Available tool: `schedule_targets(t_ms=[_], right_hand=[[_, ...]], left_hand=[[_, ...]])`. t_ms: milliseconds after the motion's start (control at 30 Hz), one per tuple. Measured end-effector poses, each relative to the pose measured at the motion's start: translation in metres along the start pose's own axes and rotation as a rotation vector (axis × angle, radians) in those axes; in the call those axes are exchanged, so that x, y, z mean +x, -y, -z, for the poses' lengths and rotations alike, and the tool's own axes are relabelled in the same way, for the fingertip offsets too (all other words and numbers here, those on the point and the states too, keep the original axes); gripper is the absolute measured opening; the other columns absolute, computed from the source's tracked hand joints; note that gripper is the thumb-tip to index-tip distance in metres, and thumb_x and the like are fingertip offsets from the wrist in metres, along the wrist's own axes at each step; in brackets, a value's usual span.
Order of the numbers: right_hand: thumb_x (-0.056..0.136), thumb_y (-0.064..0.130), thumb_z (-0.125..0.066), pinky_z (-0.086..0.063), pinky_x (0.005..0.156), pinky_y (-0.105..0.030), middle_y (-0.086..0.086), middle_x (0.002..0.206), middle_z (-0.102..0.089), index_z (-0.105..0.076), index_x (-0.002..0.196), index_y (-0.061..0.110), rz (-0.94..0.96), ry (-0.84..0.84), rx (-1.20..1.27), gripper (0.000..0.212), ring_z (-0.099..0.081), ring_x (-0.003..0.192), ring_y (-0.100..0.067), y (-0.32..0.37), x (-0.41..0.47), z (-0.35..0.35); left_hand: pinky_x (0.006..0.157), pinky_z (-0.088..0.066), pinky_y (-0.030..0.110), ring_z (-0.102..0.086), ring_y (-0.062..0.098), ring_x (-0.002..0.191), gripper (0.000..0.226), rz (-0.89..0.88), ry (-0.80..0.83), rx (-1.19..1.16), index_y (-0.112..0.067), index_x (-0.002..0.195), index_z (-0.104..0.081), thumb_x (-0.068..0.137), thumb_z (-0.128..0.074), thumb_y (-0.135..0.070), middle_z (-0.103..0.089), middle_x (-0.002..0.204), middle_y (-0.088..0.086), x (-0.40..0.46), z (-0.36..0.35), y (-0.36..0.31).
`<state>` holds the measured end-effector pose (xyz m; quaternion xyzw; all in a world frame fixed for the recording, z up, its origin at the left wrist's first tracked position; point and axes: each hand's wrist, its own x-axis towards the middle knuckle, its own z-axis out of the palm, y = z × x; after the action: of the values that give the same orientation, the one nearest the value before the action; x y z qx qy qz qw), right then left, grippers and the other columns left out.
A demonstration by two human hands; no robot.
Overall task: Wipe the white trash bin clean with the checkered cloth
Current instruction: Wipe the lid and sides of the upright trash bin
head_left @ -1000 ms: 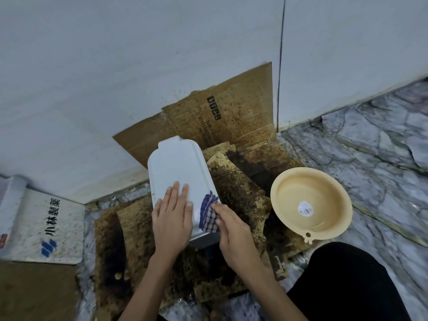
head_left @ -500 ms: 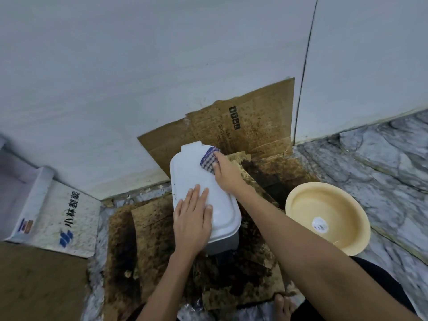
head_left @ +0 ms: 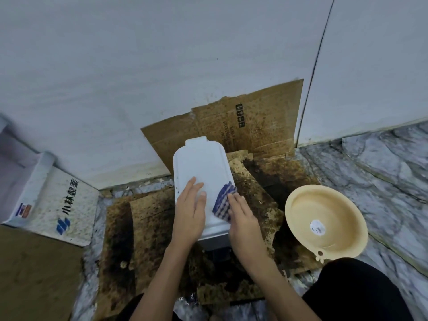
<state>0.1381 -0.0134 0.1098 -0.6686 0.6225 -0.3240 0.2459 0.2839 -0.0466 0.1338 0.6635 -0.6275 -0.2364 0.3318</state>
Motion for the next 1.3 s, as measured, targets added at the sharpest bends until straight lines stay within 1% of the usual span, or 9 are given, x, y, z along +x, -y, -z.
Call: schedule_targets(t_ms=[100,200,367,600,800,867,967,1067,1300], right_hand=[[0.082,-0.012,-0.051,-0.023,0.118,-0.038,-0.014,0.149,-0.046,-0.050,0.140,0.005,0.110,-0.028,-0.089,0.060,-0.037,0.141,-0.030,0.005,-0.017,-0.007],[0.082,0.009,-0.039,-0.022,0.116,-0.039,-0.015,0.140,-0.056,-0.059,0.131,0.003,0.198,0.024,-0.243,0.053,-0.049,0.133,-0.031,0.018,0.000,-0.008],[0.099,0.025,-0.034,-0.004,0.121,-0.037,-0.005,0.159,-0.030,-0.035,0.150,0.013,0.299,0.266,-0.351,0.052,-0.021,0.149,-0.021,0.046,0.050,-0.009],[0.102,0.030,-0.038,-0.024,0.113,-0.037,0.003,0.158,-0.032,-0.036,0.149,0.022,0.328,0.359,-0.385,0.047,-0.029,0.142,-0.018,0.054,0.062,0.007],[0.100,0.027,-0.042,-0.034,0.109,-0.042,0.000,0.147,-0.049,-0.054,0.136,0.017,0.261,0.092,-0.182,0.039,-0.043,0.136,-0.018,0.021,0.050,0.008],[0.101,0.029,-0.037,-0.034,0.113,-0.044,-0.008,0.150,-0.045,-0.049,0.140,0.010,0.152,0.025,-0.101,0.045,-0.040,0.139,-0.024,0.009,0.063,0.007],[0.104,0.034,-0.035,-0.018,0.114,-0.030,-0.008,0.160,-0.028,-0.028,0.151,0.011,-0.004,0.114,0.020,0.053,-0.025,0.147,-0.023,0.003,0.078,0.000],[0.103,0.042,-0.034,-0.011,0.114,-0.027,-0.003,0.163,-0.019,-0.018,0.155,0.015,-0.030,0.129,0.038,0.061,-0.016,0.149,-0.018,0.001,0.077,-0.011],[0.101,0.049,-0.036,-0.017,0.121,-0.040,0.004,0.163,-0.020,-0.016,0.156,0.023,-0.056,0.103,0.094,0.064,-0.019,0.149,-0.016,-0.001,0.072,-0.013]], left_hand=[[0.110,-0.021,0.009,-0.035,0.001,0.139,0.039,0.049,-0.074,-0.111,-0.017,0.135,-0.059,0.106,-0.041,-0.035,-0.046,0.152,-0.007,-0.006,0.008,-0.004],[0.113,-0.028,0.023,-0.043,0.010,0.136,0.033,0.026,-0.135,-0.032,-0.014,0.132,-0.060,0.104,-0.048,-0.027,-0.052,0.146,-0.001,-0.011,0.011,-0.002],[0.096,-0.047,0.035,-0.056,0.021,0.109,0.032,0.203,-0.275,0.011,-0.014,0.123,-0.064,0.095,-0.058,-0.027,-0.059,0.115,0.002,-0.018,0.011,0.000],[0.080,-0.034,0.018,-0.054,0.015,0.099,0.022,0.236,-0.292,0.037,-0.012,0.114,-0.066,0.093,-0.059,-0.013,-0.059,0.106,0.002,-0.012,0.019,0.008],[0.098,-0.044,0.037,-0.046,0.021,0.117,0.031,0.141,-0.363,0.206,-0.018,0.123,-0.060,0.094,-0.054,-0.023,-0.050,0.128,0.004,-0.005,0.021,-0.001],[0.101,-0.043,0.046,-0.044,0.023,0.125,0.039,0.071,-0.264,0.278,-0.023,0.129,-0.058,0.094,-0.050,-0.038,-0.048,0.138,0.000,-0.016,0.006,-0.013],[0.108,-0.039,0.052,-0.041,0.028,0.138,0.050,0.084,-0.200,0.372,-0.024,0.136,-0.057,0.093,-0.044,-0.045,-0.046,0.150,0.001,-0.027,-0.015,-0.011],[0.112,-0.037,0.048,-0.038,0.029,0.142,0.049,0.142,-0.253,0.275,-0.020,0.143,-0.053,0.098,-0.041,-0.037,-0.042,0.155,0.005,-0.028,-0.016,0.003],[0.118,-0.027,0.022,-0.027,0.003,0.145,0.047,0.370,-0.315,-0.287,-0.024,0.152,-0.039,0.106,-0.039,-0.031,-0.032,0.160,-0.008,-0.051,-0.006,0.015]])
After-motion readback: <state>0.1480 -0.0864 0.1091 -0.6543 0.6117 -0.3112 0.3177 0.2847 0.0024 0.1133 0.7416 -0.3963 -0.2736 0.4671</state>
